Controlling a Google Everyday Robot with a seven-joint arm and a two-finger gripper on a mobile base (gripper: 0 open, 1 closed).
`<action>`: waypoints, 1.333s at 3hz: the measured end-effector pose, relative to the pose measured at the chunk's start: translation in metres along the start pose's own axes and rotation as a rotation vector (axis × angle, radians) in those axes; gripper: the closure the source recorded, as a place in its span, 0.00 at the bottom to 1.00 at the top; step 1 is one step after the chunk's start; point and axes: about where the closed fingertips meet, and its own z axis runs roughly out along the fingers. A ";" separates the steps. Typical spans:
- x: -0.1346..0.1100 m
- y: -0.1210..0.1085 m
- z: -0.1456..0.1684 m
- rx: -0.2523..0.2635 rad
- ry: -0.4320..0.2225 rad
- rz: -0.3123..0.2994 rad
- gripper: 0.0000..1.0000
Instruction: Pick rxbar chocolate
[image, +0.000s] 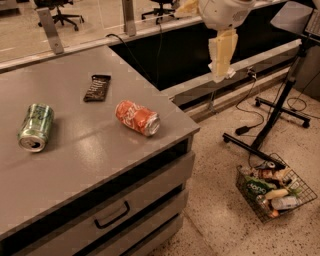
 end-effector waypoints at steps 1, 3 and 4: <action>-0.004 -0.004 0.003 0.009 -0.005 -0.118 0.00; -0.019 -0.018 0.015 0.005 -0.045 -0.210 0.00; -0.036 -0.053 0.041 0.005 -0.072 -0.383 0.00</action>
Offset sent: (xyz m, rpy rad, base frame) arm 0.0017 0.0062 -0.0003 -0.0340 -0.0361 0.1001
